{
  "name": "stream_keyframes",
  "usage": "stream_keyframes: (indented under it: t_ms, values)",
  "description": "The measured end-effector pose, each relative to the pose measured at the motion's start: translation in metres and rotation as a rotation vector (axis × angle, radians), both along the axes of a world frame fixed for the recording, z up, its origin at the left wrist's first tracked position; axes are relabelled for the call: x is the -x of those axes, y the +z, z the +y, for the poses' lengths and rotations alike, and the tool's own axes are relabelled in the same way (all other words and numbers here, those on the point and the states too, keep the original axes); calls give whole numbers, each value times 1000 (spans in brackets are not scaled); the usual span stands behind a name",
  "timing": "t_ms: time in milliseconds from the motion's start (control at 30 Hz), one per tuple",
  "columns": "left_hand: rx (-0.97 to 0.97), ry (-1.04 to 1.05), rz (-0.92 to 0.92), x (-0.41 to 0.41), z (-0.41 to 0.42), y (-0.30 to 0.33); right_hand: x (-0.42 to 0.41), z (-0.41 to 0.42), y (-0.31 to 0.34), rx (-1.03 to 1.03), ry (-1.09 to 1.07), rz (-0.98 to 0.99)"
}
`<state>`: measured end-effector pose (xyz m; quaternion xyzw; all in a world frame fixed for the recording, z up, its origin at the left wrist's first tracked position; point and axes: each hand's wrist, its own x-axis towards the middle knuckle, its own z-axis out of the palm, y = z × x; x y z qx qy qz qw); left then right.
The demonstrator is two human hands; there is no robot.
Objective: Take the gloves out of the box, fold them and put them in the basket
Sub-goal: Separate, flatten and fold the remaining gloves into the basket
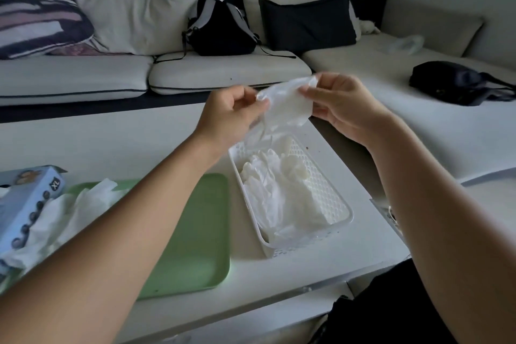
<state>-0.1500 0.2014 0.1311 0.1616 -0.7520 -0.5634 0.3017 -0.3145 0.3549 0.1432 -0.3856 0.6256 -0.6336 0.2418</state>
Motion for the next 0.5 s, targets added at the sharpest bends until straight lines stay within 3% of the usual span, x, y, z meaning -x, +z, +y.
stream_keyframes:
  t_ms: [100, 267, 400, 500]
  values:
    - [76, -70, -91, -9, 4, -35, 3, 14, -25, -215, 49, 43]
    - [317, -220, -306, -31, 22, -80, -7, 40, -48, -816, 208, 577]
    - [479, -354, -452, -43, 42, -94, -34, 44, -50, -955, 329, 797]
    - [585, -420, -558, -46, 48, -91, -48, 44, -51, -1070, 433, 847]
